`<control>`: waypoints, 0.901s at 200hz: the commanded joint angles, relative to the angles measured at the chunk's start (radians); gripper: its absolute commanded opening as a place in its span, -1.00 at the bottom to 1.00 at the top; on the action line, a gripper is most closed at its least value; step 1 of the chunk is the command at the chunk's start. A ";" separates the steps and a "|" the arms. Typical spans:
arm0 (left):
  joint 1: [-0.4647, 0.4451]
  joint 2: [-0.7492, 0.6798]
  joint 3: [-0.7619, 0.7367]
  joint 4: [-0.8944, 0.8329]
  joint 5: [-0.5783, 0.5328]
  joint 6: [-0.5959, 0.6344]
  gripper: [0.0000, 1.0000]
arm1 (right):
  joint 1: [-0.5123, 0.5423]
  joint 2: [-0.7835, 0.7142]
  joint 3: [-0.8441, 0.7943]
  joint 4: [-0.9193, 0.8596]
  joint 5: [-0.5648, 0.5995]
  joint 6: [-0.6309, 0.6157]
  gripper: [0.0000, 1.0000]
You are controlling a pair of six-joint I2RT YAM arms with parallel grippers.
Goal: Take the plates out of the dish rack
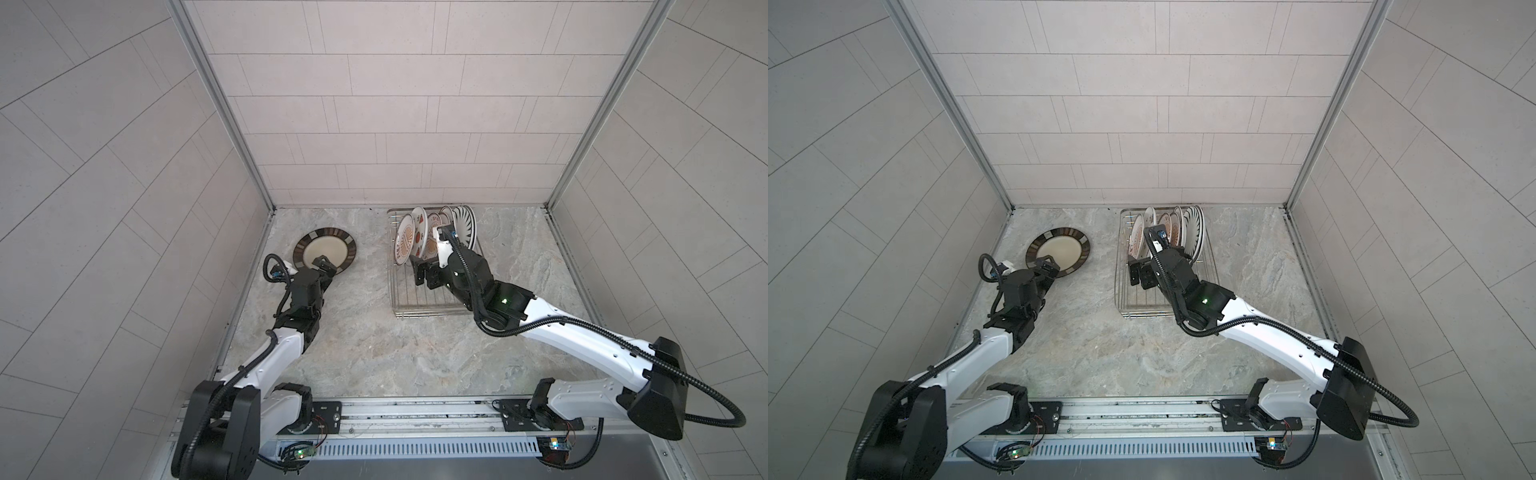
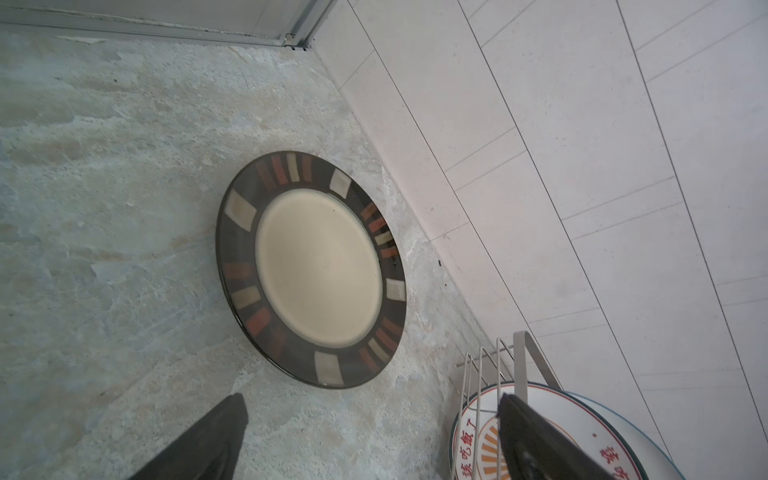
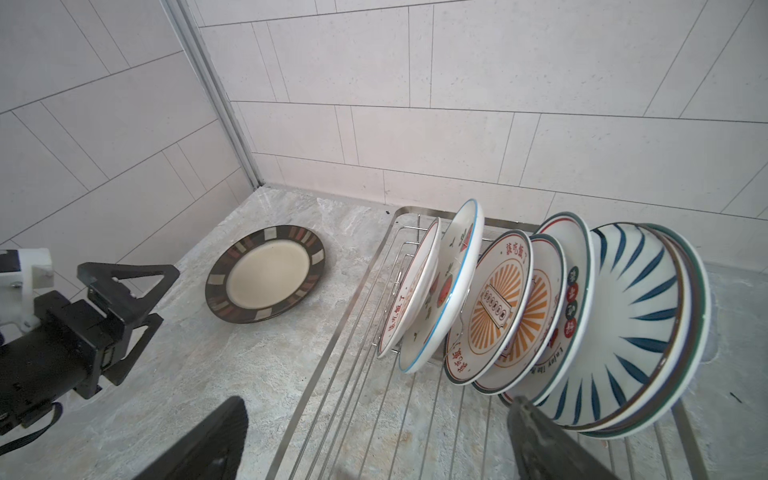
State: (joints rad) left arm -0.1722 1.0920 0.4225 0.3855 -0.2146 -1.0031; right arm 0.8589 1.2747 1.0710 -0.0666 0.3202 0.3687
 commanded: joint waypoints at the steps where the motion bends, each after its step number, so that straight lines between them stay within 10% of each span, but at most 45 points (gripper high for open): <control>1: -0.042 -0.037 0.033 -0.039 -0.021 0.052 1.00 | -0.011 -0.019 -0.007 -0.034 0.075 -0.009 0.99; 74: -0.216 -0.052 0.147 -0.027 0.281 0.343 1.00 | -0.149 0.105 0.073 -0.082 -0.014 0.076 0.93; 119: -0.269 0.006 0.210 0.002 0.509 0.415 1.00 | -0.213 0.242 0.193 -0.107 -0.105 0.097 0.48; 180: -0.329 0.041 0.225 0.021 0.458 0.431 1.00 | -0.269 0.451 0.398 -0.197 -0.147 0.120 0.11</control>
State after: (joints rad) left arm -0.4843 1.1210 0.6132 0.3702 0.2455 -0.6010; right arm 0.6056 1.6611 1.3930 -0.2008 0.2012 0.4721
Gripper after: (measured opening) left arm 0.998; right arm 0.572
